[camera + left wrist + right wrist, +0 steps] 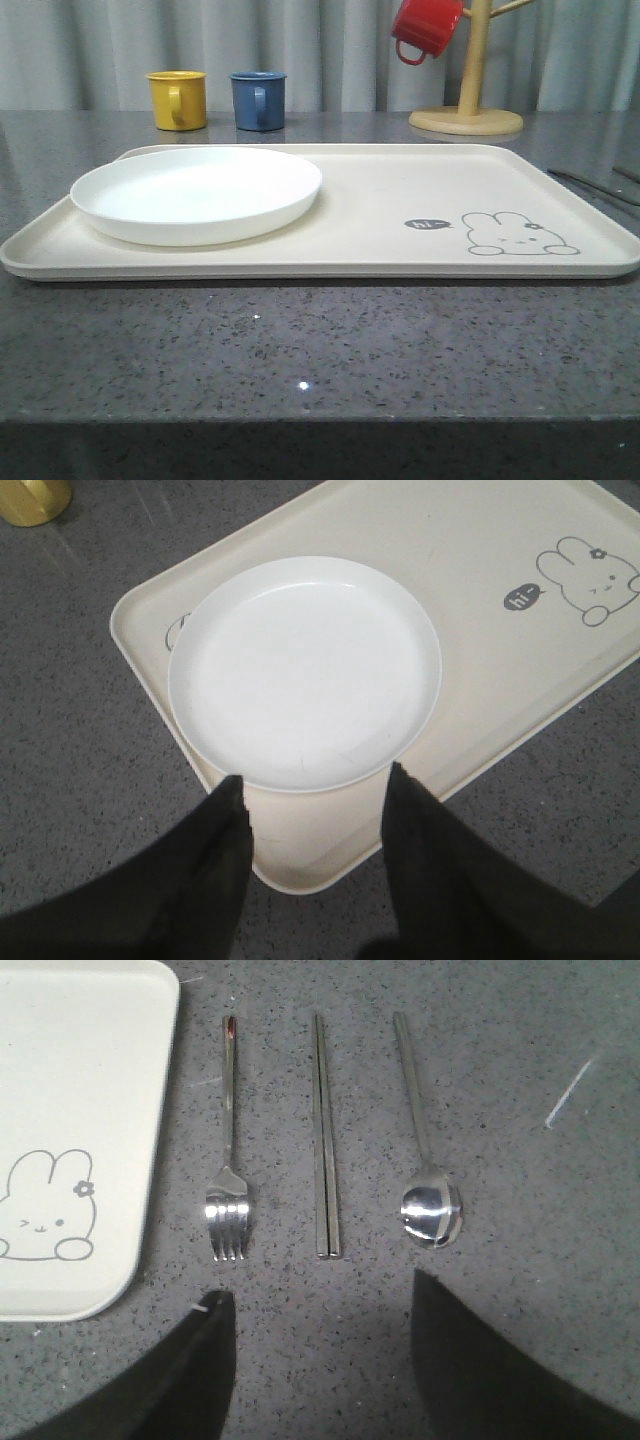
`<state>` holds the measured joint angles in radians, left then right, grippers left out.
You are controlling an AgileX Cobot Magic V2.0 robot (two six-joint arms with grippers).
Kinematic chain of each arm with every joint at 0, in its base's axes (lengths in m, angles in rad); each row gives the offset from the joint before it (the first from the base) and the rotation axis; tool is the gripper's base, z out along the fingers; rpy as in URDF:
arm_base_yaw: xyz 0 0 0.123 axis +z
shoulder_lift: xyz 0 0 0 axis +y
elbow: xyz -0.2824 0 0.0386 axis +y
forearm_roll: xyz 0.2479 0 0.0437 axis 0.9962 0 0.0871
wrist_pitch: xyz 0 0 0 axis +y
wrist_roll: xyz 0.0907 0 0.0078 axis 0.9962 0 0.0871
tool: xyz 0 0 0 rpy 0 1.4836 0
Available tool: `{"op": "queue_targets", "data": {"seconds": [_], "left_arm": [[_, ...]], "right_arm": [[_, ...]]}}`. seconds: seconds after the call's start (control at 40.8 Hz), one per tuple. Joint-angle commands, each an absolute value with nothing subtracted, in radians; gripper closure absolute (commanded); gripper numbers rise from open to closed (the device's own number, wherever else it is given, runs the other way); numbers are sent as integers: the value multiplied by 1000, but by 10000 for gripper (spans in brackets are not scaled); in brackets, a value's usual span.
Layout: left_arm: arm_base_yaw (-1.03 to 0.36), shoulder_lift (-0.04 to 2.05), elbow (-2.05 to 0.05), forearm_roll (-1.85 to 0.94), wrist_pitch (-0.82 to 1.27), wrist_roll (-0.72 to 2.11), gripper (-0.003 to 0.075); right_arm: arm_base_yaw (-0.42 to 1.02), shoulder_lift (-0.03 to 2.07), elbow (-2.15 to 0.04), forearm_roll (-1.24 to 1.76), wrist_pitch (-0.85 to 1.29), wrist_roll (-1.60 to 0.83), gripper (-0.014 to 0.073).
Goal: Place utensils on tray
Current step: 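Move the right gripper down onto the silver fork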
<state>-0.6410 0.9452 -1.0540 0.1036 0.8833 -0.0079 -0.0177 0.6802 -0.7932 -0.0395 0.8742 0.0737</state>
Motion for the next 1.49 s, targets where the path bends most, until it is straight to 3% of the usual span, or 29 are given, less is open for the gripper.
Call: {"op": "queue_targets", "data": {"seconds": [0.0,0.318,0.882,1.2,1.47], "left_arm": [[-646,861,-1024,106,802,-42,427],[-646,666,-951,97,782,-42,427],[-646,655,-951,105,770,-42,427],[-646,655,-951,105,768,-42,427],[-646,655,-951,105,768,-42,427]], "right_arm": [[-22,689,-828,-45,819,67,170],[-22,689,-828,-45,819,67,170],[-21,703,-837,17,698,64,170],[54,1012,-1048,73,948,-52,178],[72,1293,-1230,55,1011,-56,266]]}}
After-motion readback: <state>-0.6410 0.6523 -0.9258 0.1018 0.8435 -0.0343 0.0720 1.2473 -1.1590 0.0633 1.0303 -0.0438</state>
